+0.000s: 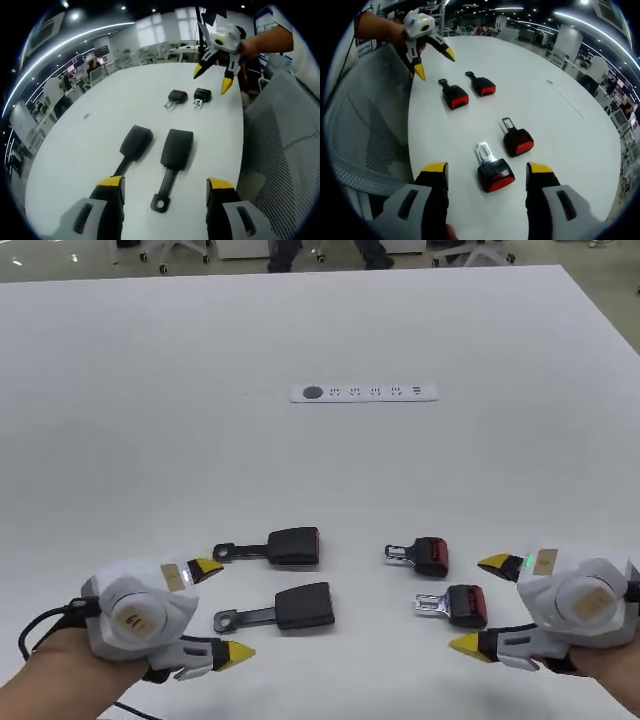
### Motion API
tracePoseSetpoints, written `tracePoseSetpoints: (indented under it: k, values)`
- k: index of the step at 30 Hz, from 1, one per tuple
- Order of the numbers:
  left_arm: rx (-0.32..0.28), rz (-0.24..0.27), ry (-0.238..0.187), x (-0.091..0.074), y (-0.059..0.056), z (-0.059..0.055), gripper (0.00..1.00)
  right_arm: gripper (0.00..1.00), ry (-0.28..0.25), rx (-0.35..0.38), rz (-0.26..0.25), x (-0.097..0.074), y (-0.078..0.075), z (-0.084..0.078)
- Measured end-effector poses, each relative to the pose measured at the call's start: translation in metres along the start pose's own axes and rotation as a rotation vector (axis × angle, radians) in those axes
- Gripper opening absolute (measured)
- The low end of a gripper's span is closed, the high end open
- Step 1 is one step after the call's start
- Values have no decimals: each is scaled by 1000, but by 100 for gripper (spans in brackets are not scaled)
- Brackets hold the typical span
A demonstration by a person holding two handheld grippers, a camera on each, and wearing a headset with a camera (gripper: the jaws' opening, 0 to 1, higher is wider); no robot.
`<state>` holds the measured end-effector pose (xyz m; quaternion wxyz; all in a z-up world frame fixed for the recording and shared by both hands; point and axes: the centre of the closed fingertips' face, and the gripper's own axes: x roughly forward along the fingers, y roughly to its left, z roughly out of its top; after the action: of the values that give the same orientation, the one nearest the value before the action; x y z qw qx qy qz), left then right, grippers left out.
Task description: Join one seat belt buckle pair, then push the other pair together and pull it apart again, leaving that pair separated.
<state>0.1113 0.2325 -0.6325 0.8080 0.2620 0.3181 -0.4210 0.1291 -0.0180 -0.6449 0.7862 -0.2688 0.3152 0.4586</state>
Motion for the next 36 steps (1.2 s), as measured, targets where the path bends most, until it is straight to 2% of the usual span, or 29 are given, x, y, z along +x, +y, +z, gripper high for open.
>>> tracePoseSetpoints:
  k: [4,6,7,9,12,16,22,26,28,31,34,36]
  values:
    - [35,-27,13,12,-4,5,62,56,21,-14,16,4,-3,-5]
    - [46,-31,13,18,-4,6,55,54,33,-12,25,5,-4,-6]
    - [52,-34,4,22,-4,8,52,54,30,-7,27,6,-6,-6]
    - [27,-55,-22,29,-7,14,50,53,31,-11,33,10,-9,-9]
    - [46,-77,6,38,-9,10,49,52,42,-19,42,12,-9,-12]
    - [51,-96,22,45,-13,9,46,52,62,-45,69,16,-5,-18]
    - [28,-109,16,53,-12,12,39,50,74,-49,87,23,-2,-23]
    - [62,-132,32,60,-12,9,33,47,81,-53,101,27,-1,-25]
    - [54,-134,44,62,-10,10,34,46,87,-61,103,31,-3,-27]
    - [69,-143,51,65,-12,13,35,44,126,-130,133,32,-5,-31]
    - [106,-173,72,69,-13,10,34,42,118,-114,159,34,-7,-28]
    - [112,-190,78,70,-14,11,34,41,123,-131,181,37,-8,-27]
